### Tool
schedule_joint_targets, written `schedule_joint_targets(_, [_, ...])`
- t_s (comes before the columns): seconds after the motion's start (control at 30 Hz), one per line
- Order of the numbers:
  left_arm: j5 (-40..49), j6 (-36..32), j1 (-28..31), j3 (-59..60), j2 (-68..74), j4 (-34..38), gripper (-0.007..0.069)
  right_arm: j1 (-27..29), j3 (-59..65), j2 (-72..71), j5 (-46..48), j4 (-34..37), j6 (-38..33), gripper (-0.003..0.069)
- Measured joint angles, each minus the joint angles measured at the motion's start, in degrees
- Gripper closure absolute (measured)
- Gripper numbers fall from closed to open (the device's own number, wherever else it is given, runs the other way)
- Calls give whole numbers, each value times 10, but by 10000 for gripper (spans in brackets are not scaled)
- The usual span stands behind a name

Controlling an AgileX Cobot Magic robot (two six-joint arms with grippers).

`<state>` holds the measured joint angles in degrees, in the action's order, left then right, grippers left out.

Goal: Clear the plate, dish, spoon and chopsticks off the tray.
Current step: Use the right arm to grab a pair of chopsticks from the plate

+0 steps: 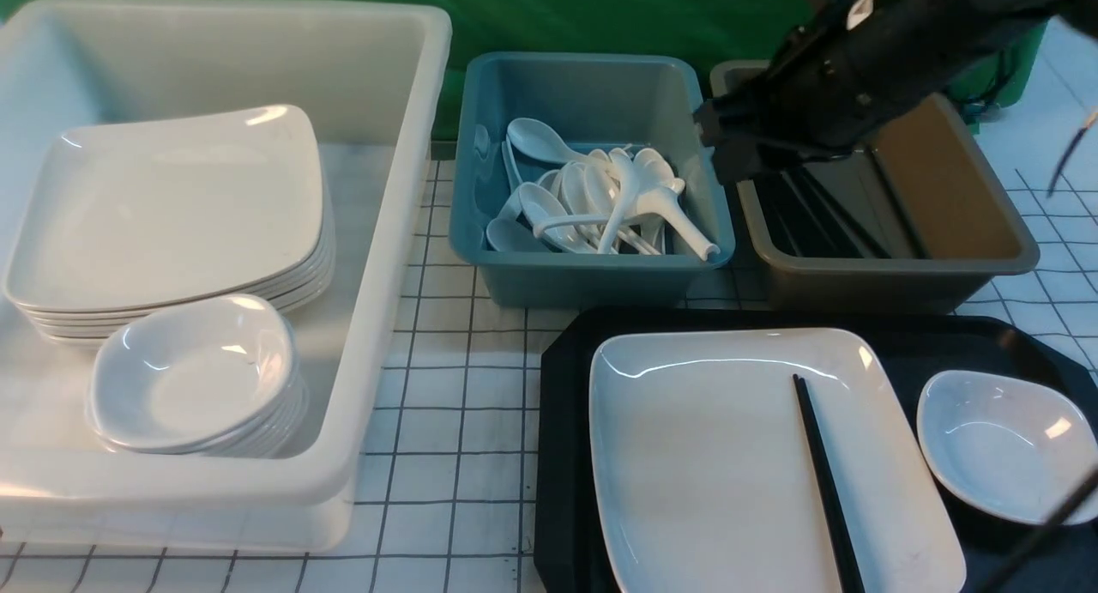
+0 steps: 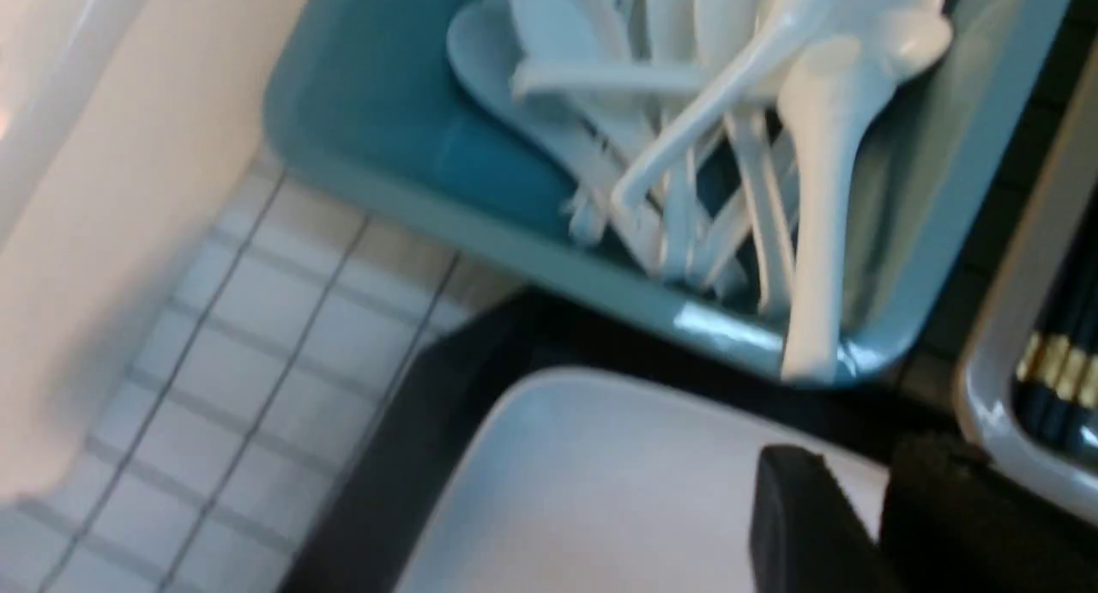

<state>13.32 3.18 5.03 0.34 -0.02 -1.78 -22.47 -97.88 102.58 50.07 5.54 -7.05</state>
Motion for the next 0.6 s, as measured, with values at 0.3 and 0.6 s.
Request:
schedule_joint_targets(0.3, [0, 0, 0, 0, 0, 0, 603, 0, 26, -131, 147, -12, 0, 508])
schedule_joint_targets(0.6, [0, 0, 0, 0, 0, 0, 603, -2, 256, -214, 139, -12, 75, 515])
